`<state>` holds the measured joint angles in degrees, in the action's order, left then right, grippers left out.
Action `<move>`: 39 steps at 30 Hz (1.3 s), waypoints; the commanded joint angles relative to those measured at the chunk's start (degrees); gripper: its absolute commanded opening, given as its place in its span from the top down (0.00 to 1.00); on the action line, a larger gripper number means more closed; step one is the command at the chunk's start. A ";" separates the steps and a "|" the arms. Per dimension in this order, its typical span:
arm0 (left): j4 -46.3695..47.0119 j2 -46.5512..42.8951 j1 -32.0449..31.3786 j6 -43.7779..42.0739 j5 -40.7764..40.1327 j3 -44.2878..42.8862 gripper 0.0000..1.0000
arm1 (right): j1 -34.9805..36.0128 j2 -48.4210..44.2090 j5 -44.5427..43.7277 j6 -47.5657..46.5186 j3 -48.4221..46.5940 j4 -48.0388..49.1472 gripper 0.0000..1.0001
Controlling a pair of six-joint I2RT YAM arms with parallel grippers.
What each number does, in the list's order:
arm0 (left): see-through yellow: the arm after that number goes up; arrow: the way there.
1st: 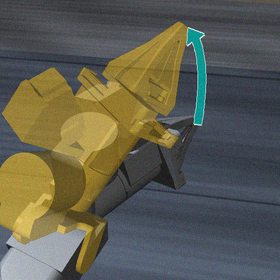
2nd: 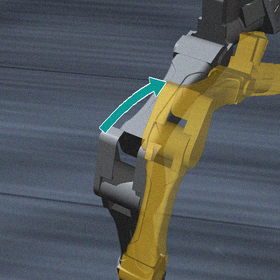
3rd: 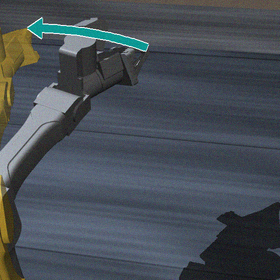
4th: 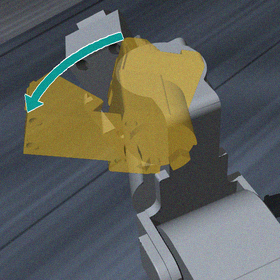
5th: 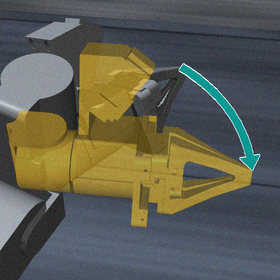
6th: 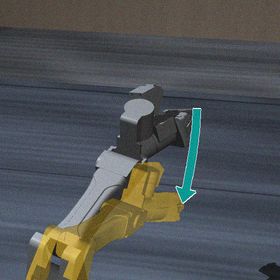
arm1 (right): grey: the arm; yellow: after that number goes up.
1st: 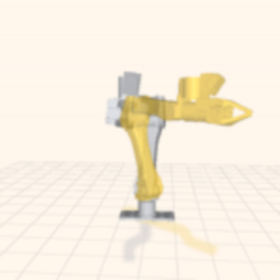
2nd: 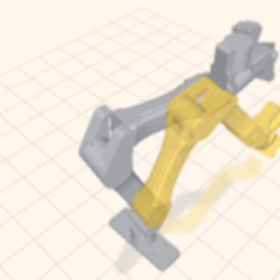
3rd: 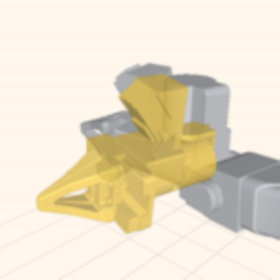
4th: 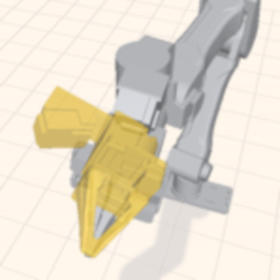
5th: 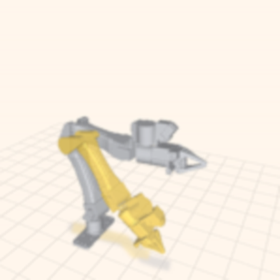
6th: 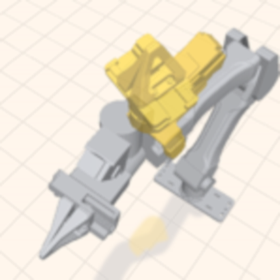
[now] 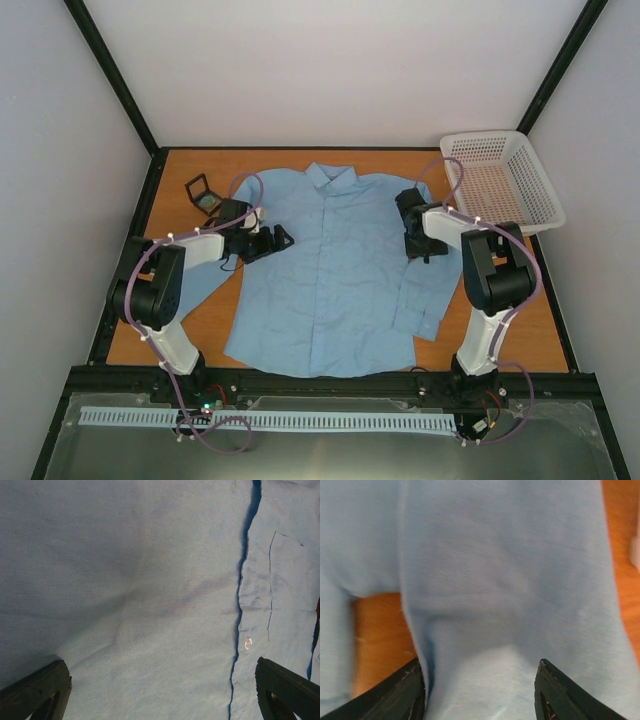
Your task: Pin the brooch onto the clothing
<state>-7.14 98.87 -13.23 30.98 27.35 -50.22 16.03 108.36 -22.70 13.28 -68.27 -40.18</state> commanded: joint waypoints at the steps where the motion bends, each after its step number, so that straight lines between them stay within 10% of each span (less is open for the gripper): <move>1: -4.02 0.27 0.49 0.56 -2.60 1.83 0.00 | -1.96 -3.62 -6.21 0.28 5.14 -2.79 0.42; 9: -3.63 0.70 0.49 0.53 -0.79 1.55 0.00 | -5.62 -7.05 -5.95 0.21 7.94 -4.49 0.35; 20: -2.60 -0.83 0.49 0.27 4.33 1.24 0.00 | 0.95 -17.39 21.53 3.66 11.09 -1.83 0.22; 37: -4.64 -3.50 0.49 -1.14 2.39 0.51 0.00 | -18.83 -35.06 30.21 13.09 33.74 10.18 0.22; 39: -4.49 -3.65 0.49 -1.02 2.74 0.45 0.00 | -18.49 -38.63 32.69 11.00 33.12 10.73 0.01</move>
<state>-10.39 96.90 -13.13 30.94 30.30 -49.47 -2.24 75.92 6.57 25.56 -35.40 -30.11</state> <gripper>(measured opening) 0.997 0.834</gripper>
